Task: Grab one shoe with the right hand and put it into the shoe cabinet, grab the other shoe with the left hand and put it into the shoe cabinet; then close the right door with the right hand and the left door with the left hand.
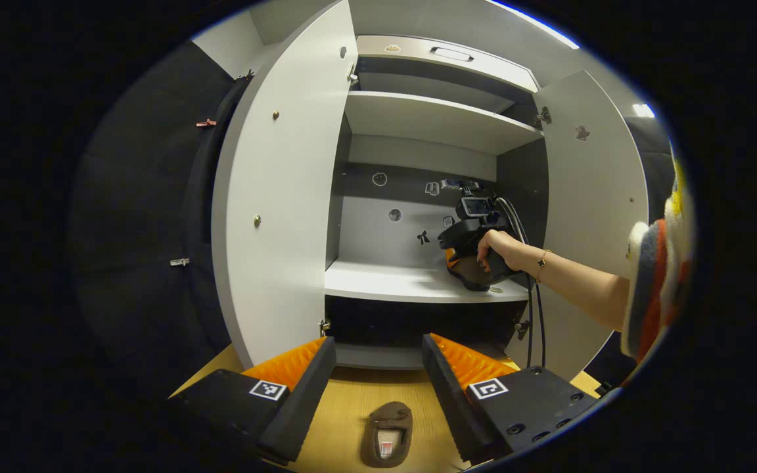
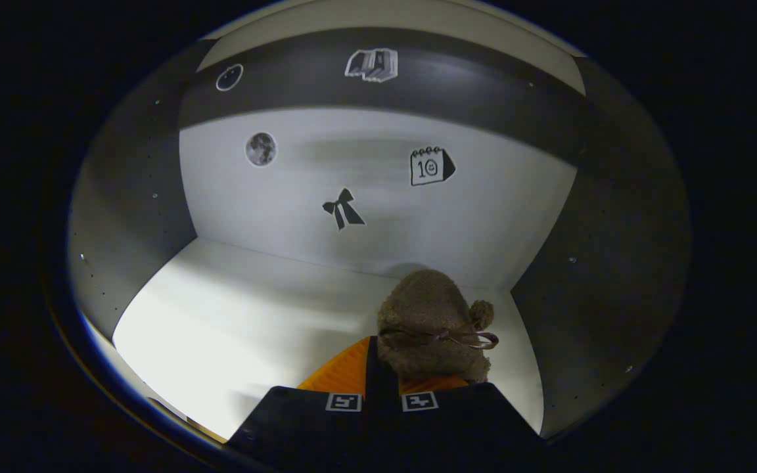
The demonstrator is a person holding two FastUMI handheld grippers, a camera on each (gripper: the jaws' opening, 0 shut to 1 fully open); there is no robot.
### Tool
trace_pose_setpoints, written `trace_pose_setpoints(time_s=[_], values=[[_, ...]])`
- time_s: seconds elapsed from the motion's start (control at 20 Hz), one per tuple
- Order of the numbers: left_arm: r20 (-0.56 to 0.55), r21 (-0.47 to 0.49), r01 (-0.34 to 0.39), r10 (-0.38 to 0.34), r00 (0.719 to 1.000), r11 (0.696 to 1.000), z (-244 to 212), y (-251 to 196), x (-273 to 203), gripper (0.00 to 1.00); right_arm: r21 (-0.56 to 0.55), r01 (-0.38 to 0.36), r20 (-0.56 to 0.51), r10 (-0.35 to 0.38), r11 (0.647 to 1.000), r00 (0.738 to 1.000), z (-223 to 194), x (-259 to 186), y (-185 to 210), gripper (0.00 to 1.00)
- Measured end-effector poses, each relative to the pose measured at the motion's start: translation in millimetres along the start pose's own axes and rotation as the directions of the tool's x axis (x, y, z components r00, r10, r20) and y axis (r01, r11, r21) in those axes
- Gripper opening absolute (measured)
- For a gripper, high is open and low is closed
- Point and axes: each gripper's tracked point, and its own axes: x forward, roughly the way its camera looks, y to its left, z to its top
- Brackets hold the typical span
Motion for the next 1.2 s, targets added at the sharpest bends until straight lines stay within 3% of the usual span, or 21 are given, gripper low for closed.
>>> trace_pose_setpoints(time_s=[0.15,0.25,0.3,0.35,0.4,0.55,0.7,0.95,1.2], values=[[-0.011,-0.01,-0.001,0.001,1.0,1.0,-1,2,2,0.82,-0.007,0.005,-0.022,-0.006,1.0,1.0,-5,-4,-4,0.07],[-0.001,-0.016,0.013,-0.013,1.0,1.0,2,0,2,0.82,-0.027,-0.018,-0.026,0.017,0.999,1.0,-10,-10,-2,0.29],[0.006,-0.018,0.023,-0.023,1.0,1.0,4,-1,2,0.82,-0.025,-0.015,-0.011,0.015,1.0,1.0,-9,-16,-4,0.36],[0.01,-0.02,0.033,-0.033,0.999,0.999,5,-2,2,0.81,-0.015,-0.024,0.002,0.024,1.0,1.0,-7,-24,-4,0.55],[0.009,-0.022,0.046,-0.046,0.999,0.999,6,-5,1,0.82,0.001,-0.025,0.013,0.025,1.0,1.0,-6,-33,-4,0.67],[0.013,-0.01,0.055,-0.055,0.998,0.998,4,-4,-1,0.84,0.029,-0.03,0.084,0.027,0.999,0.996,6,-62,-10,0.77],[0.01,0.005,0.075,-0.075,0.997,0.997,-7,-5,-1,0.85,0.005,-0.009,0.176,0.008,1.0,0.984,20,-105,-24,0.81],[-0.157,0.068,0.131,-0.119,0.981,0.989,-80,-6,8,0.87,-0.014,-0.014,0.404,0.019,1.0,0.915,42,-203,-26,0.99],[-0.285,-0.005,0.186,-0.18,0.941,0.982,-154,-4,16,0.87,0.005,-0.023,0.508,0.017,1.0,0.861,16,-268,-28,0.98]])
